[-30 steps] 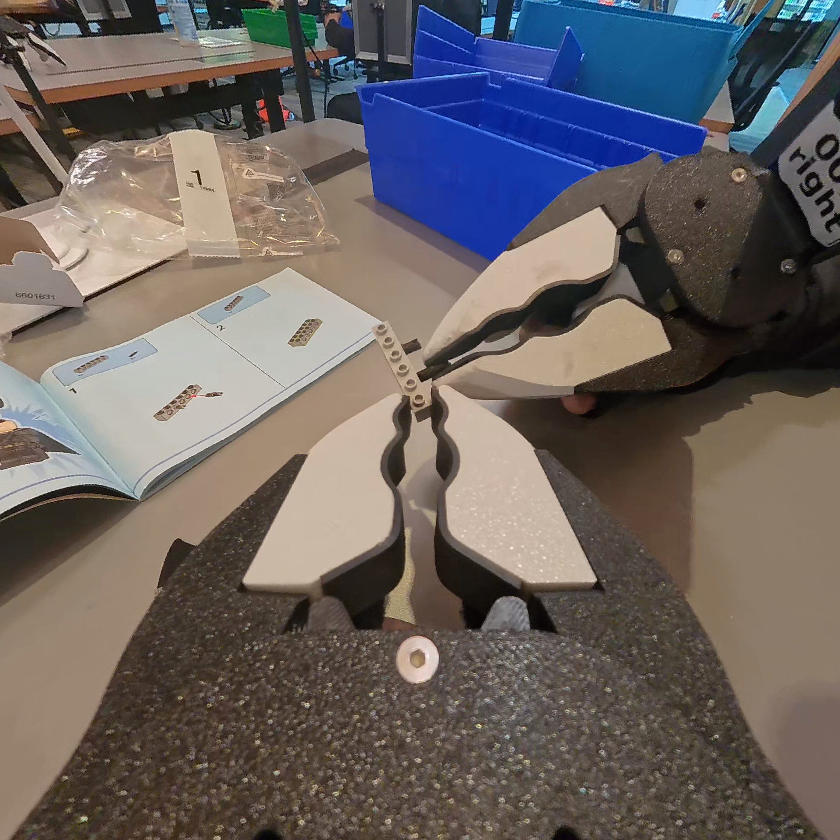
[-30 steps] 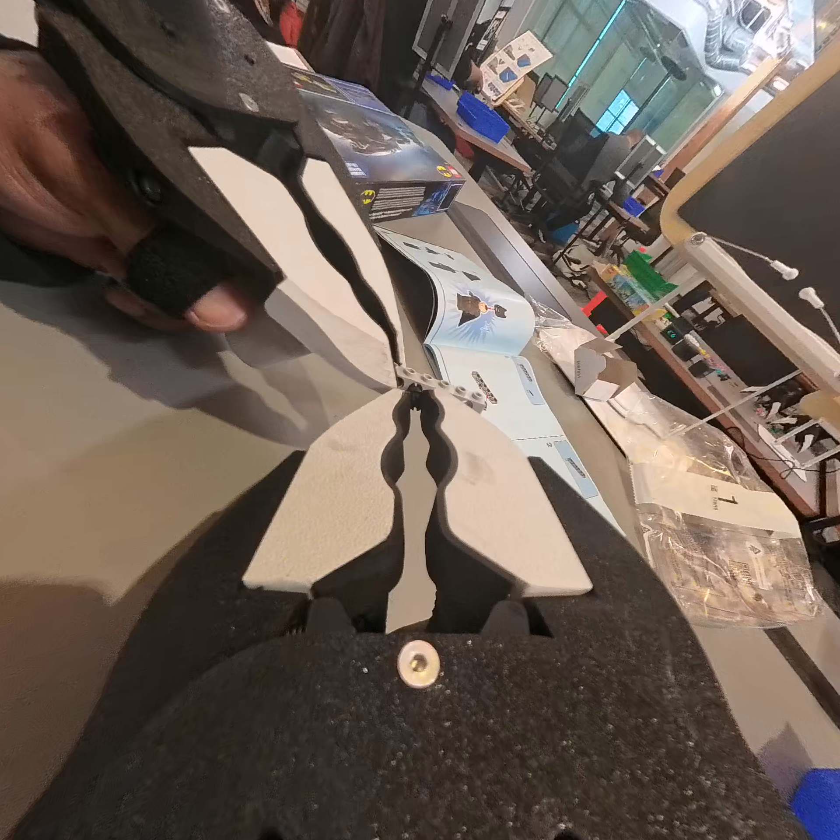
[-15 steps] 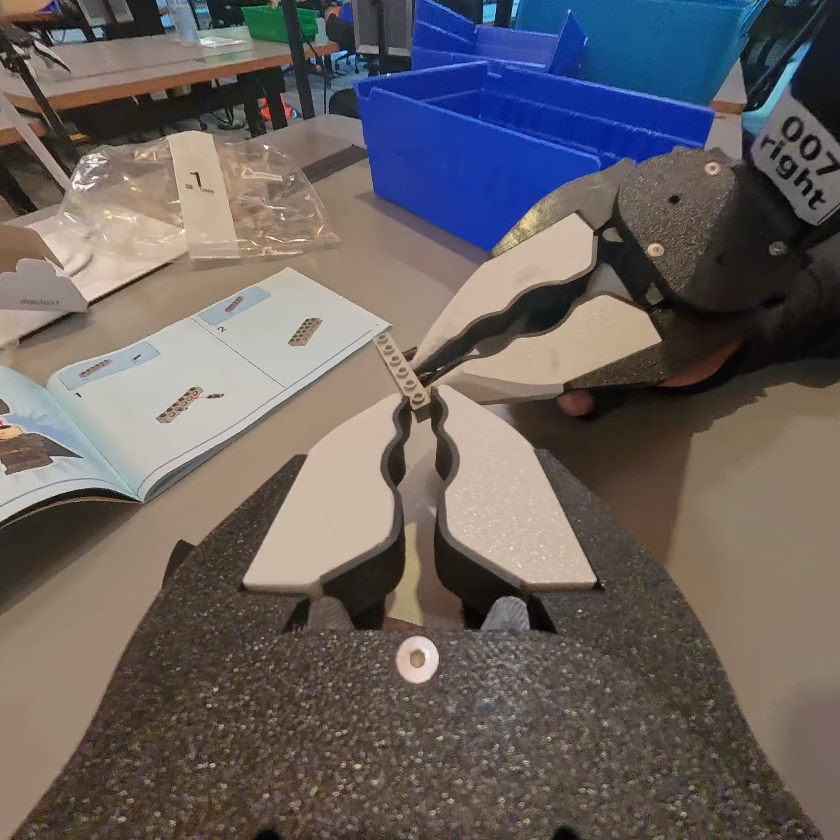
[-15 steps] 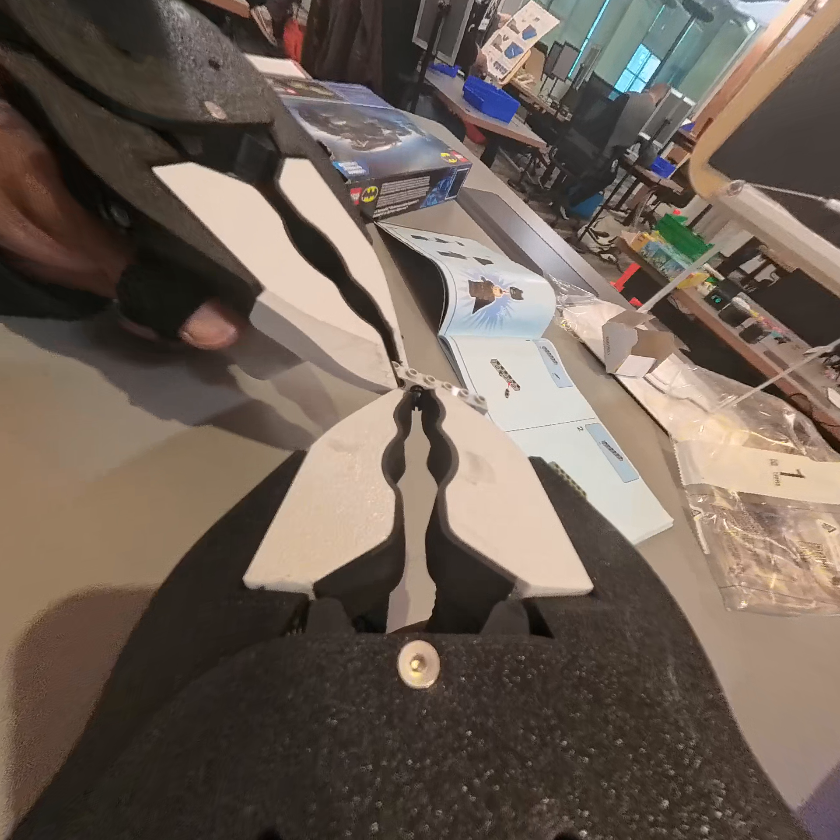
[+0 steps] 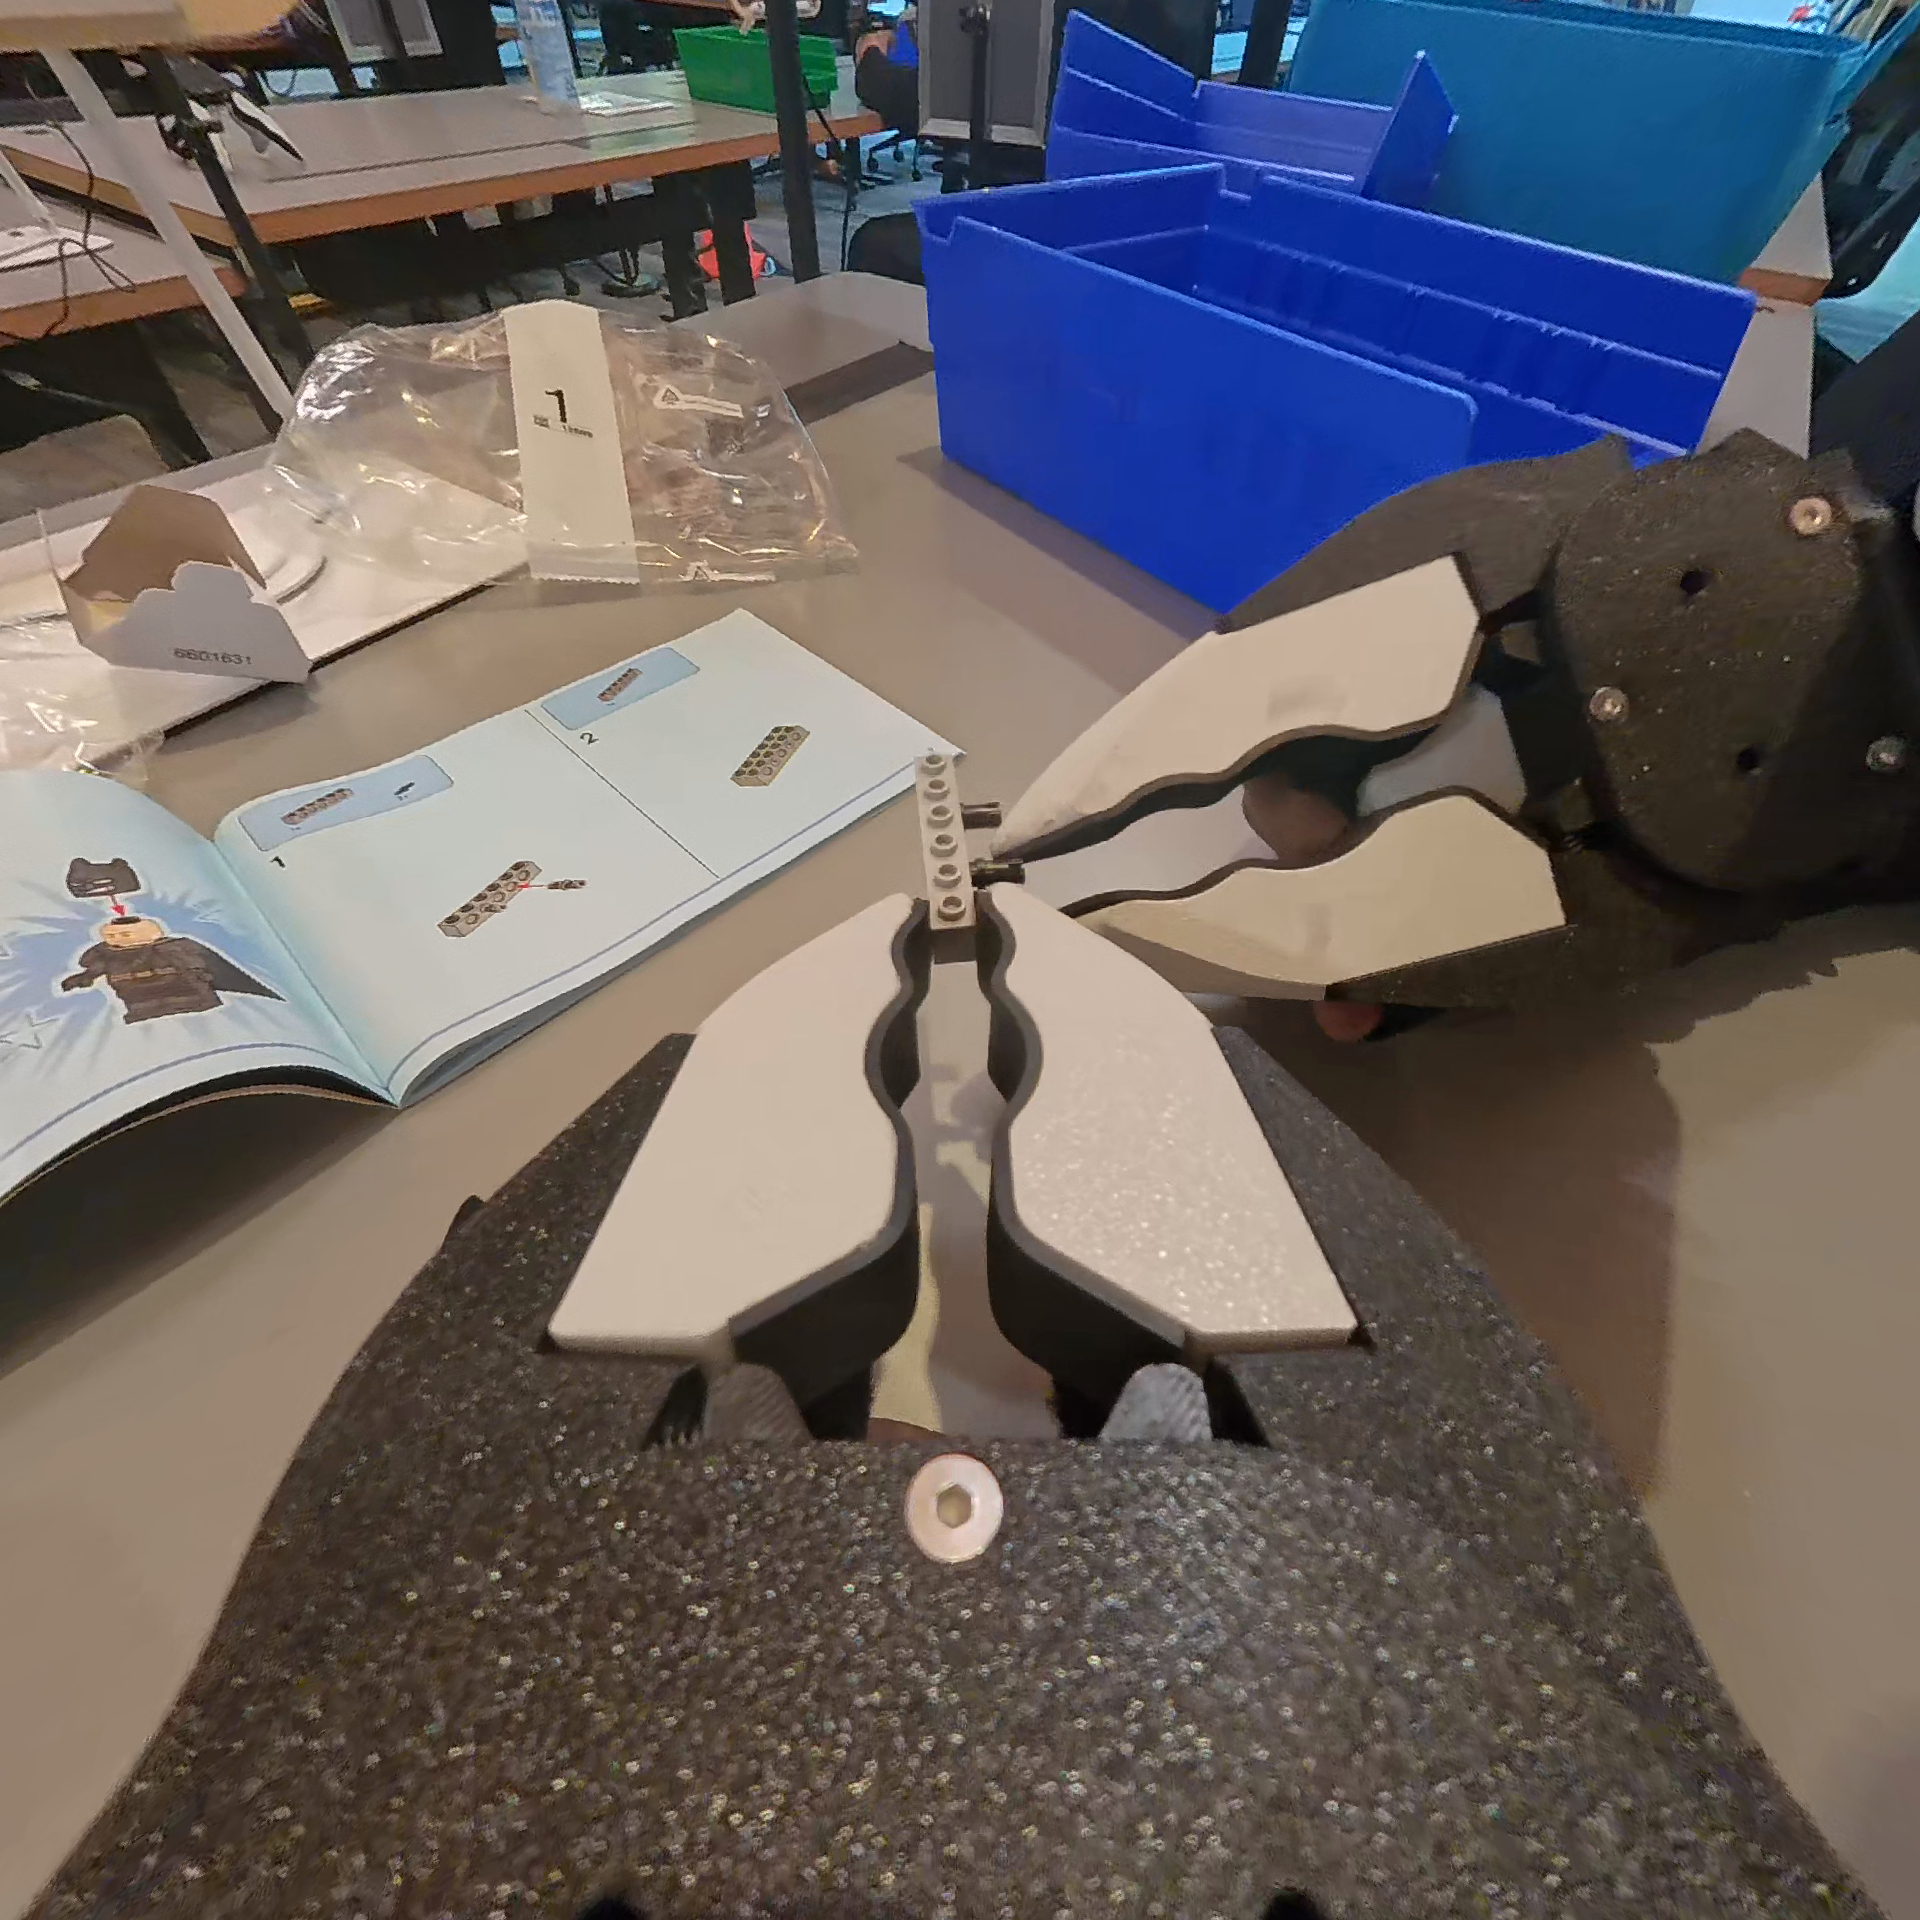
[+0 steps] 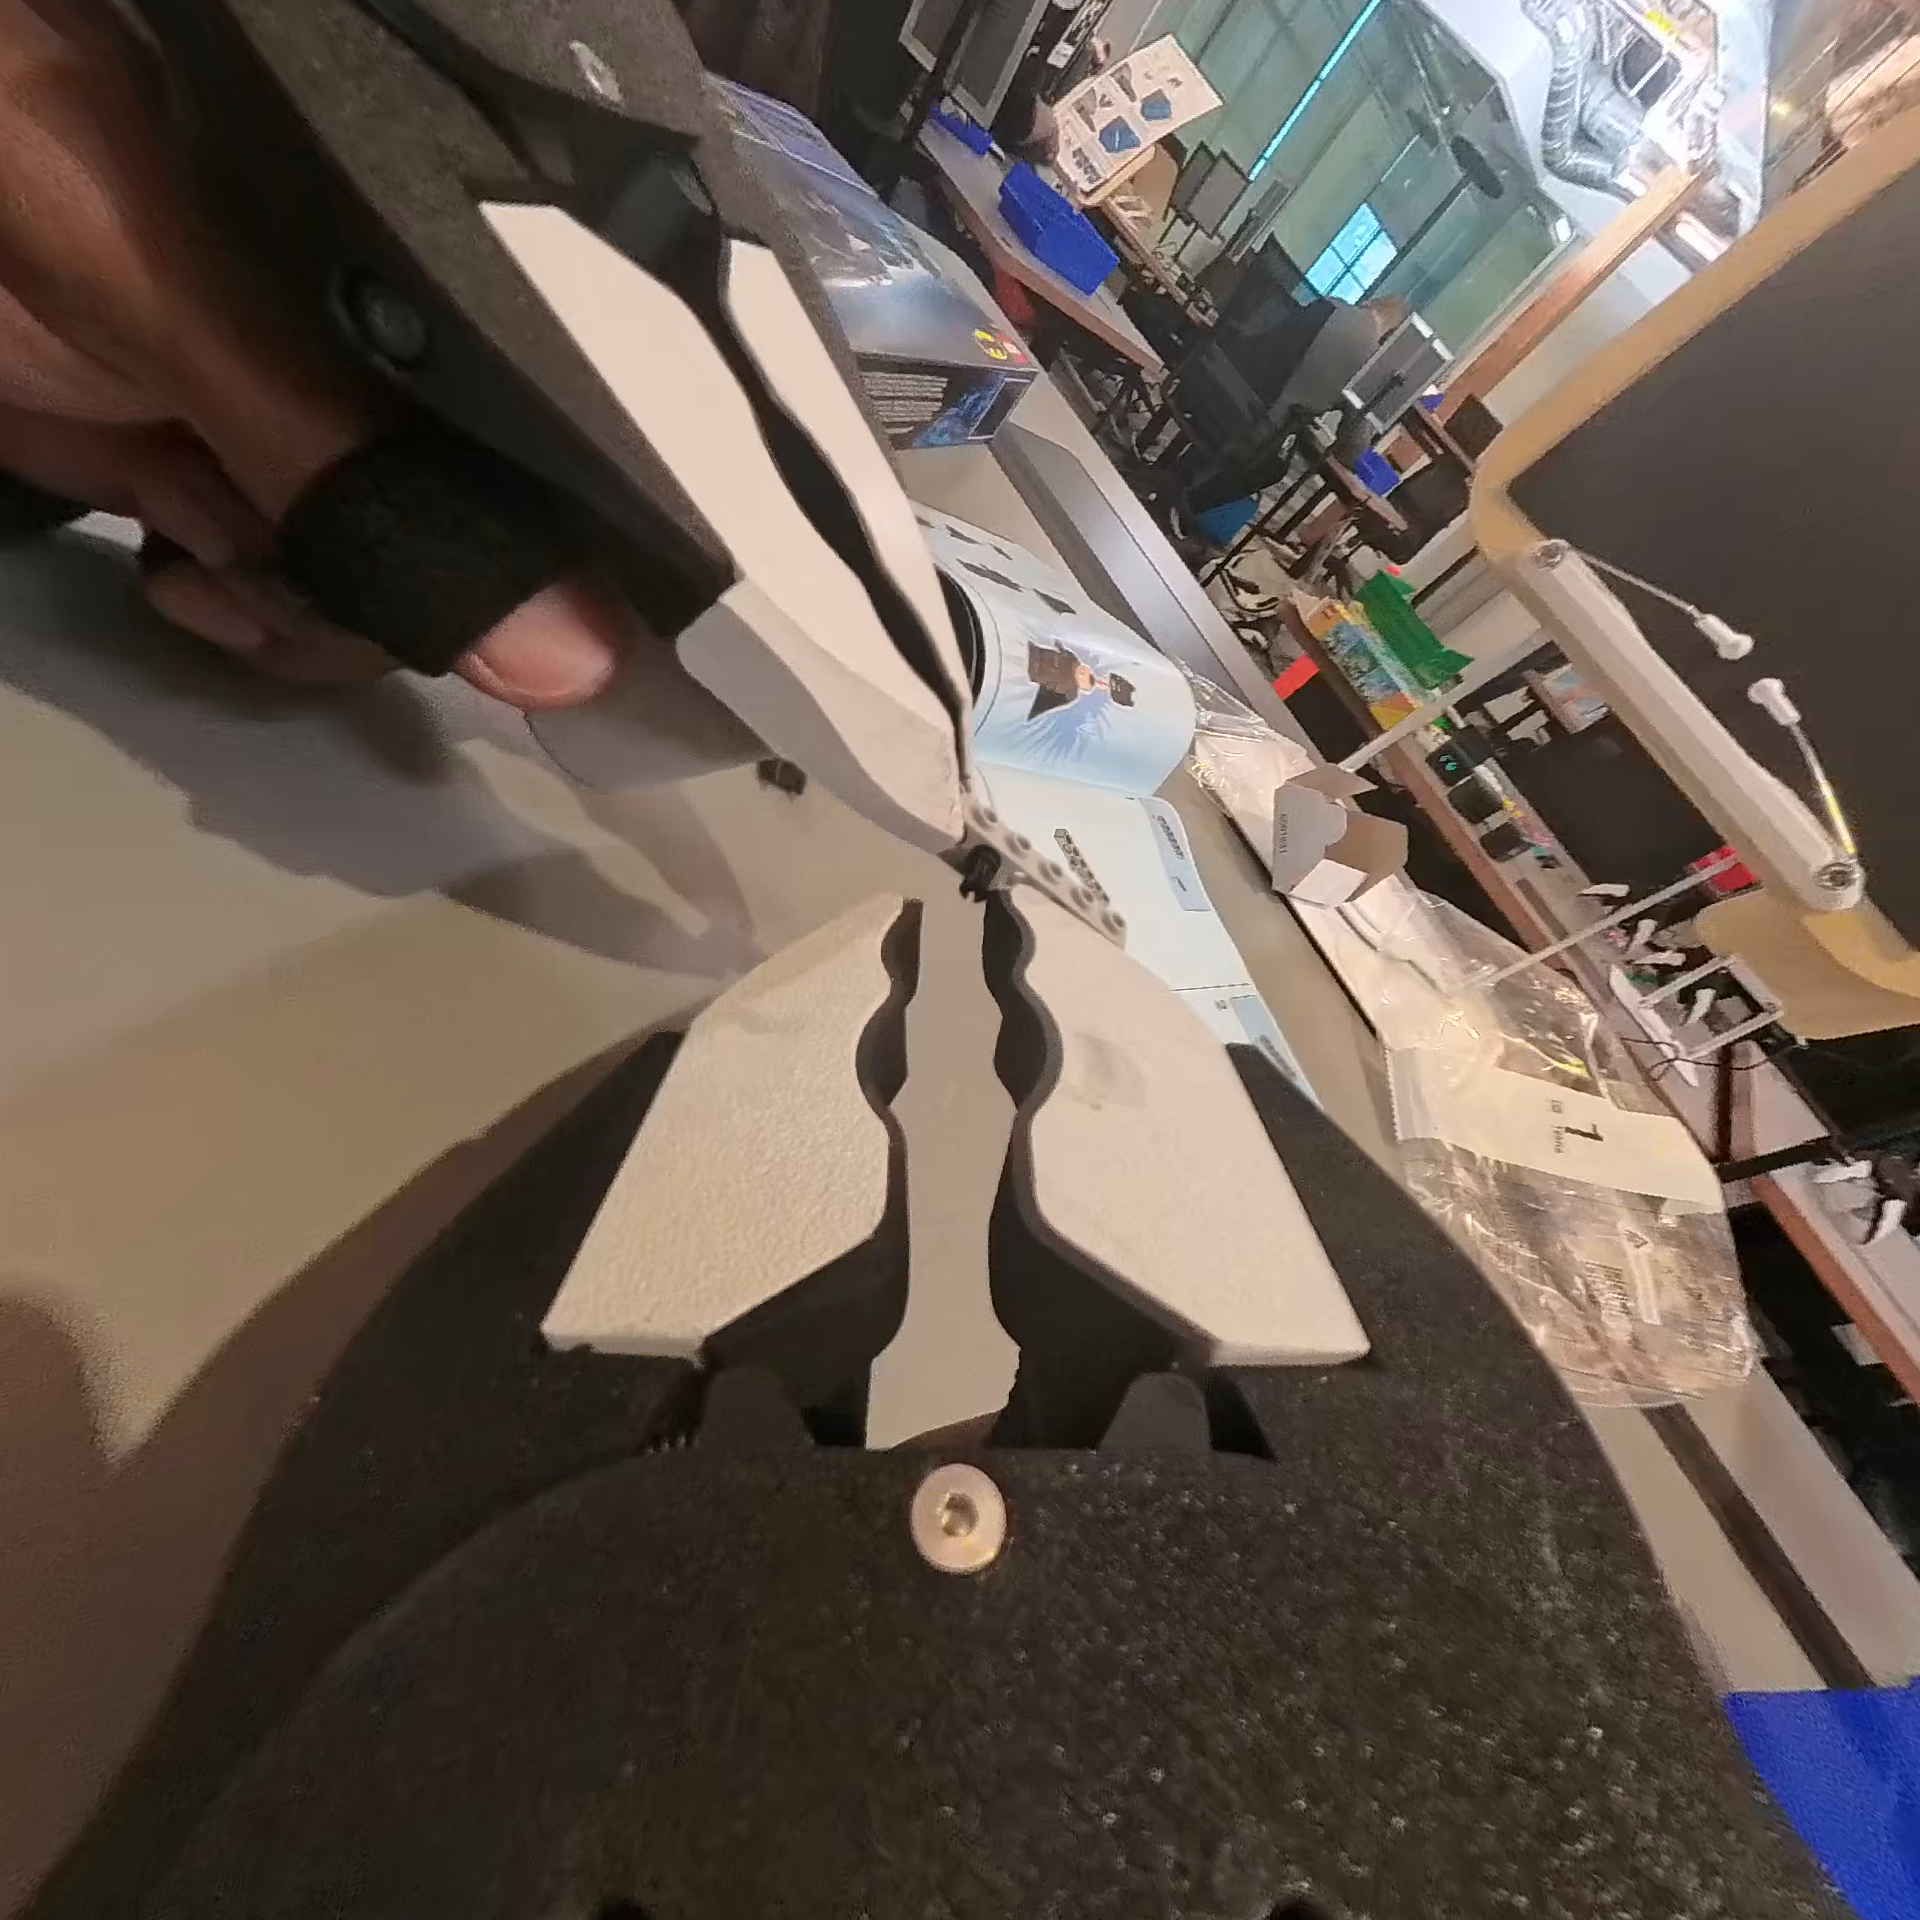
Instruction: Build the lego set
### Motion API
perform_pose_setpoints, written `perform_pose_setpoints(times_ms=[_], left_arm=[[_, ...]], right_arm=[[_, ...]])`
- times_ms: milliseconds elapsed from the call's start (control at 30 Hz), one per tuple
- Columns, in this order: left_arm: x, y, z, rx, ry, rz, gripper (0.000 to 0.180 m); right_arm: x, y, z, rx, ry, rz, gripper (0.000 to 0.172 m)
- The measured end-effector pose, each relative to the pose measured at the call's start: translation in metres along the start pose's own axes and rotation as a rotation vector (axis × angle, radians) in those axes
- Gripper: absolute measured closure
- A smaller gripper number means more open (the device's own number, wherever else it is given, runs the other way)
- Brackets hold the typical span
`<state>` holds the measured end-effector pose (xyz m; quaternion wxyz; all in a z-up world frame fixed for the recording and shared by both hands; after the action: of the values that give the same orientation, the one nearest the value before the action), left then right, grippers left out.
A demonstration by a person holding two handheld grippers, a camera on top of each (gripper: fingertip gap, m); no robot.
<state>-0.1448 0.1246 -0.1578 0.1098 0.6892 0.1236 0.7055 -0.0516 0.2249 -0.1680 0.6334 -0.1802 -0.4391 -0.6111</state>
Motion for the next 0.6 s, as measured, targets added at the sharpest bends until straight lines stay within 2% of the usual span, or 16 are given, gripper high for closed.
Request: perform_pose_setpoints(times_ms=[600], left_arm=[[-0.0004,-0.0025,0.0042,0.021,-0.005,0.007,0.173]], right_arm=[[0.0053,0.0046,-0.0004,-0.059,0.018,0.008,0.168]])
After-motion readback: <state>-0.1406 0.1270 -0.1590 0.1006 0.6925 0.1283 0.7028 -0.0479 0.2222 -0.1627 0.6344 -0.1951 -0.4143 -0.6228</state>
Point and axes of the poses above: each gripper's, where its closed fingertips meet, y back along the fingers, x out of its top, z = x × y across the jaws, the point moved 9 cm from there along y, back along the fingers, and after that the axes turned 4 degrees about x, right-handed, at the moved point
